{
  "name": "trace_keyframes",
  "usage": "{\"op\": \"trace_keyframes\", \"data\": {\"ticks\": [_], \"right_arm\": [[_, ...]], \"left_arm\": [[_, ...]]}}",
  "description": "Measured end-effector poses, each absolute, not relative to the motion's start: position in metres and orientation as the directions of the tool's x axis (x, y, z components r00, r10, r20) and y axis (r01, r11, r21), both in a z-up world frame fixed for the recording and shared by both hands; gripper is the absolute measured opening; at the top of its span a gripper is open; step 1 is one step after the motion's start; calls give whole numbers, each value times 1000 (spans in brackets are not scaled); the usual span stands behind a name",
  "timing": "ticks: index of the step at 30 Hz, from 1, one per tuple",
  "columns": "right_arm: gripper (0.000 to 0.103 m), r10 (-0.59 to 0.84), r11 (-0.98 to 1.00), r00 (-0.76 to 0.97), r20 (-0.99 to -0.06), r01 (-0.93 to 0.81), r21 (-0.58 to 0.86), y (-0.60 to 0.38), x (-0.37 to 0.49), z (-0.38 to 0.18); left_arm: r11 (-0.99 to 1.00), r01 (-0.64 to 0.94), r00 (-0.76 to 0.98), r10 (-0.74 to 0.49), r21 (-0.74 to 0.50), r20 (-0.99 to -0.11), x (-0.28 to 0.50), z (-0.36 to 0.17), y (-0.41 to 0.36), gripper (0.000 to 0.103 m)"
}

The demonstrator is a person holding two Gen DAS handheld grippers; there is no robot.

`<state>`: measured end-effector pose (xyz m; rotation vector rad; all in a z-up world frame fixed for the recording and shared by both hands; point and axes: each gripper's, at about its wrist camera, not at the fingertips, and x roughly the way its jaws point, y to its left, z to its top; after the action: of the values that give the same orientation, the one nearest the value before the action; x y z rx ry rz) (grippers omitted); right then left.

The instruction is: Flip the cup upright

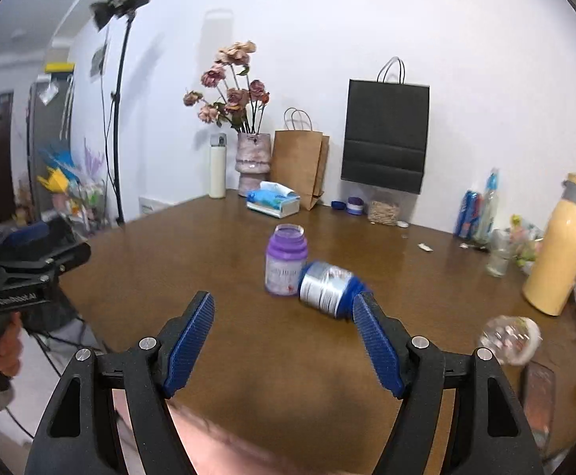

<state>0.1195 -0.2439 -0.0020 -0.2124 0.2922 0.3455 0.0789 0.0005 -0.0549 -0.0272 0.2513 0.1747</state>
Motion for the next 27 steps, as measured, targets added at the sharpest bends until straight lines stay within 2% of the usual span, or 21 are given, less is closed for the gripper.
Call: {"op": "trace_keyframes", "data": {"ticks": [2,3,6,9,12,14,27], "right_arm": [[78,271,925,912,-306,-335,-180,-237,98,-13],[78,278,930,909,-311,-335,-148,-235,85,-20],[78,360,916,869,-339,-398,-49,-236,58,-40],[78,376,907,857,-353,-419,-50,-232,43,-54],[78,360,908,875,-324,-408,-92,-230,34,-51],[78,359,911,885,-297,-401,-94,-234,30,-48],[78,371,907,879,-300,-413,-88,-235,32,-50]], "left_arm": [[982,-190,959,189,19,-210,54,-76,-3,103],[981,-190,963,192,31,-188,41,-88,-5,103],[991,-133,966,134,16,-222,21,-103,-10,103],[995,-96,985,98,25,-139,9,-95,-16,103],[996,-75,992,78,39,-102,3,-91,-23,103],[996,-77,992,80,34,-95,4,-89,-23,103],[997,-55,997,58,45,-59,1,-86,-27,103]]}}
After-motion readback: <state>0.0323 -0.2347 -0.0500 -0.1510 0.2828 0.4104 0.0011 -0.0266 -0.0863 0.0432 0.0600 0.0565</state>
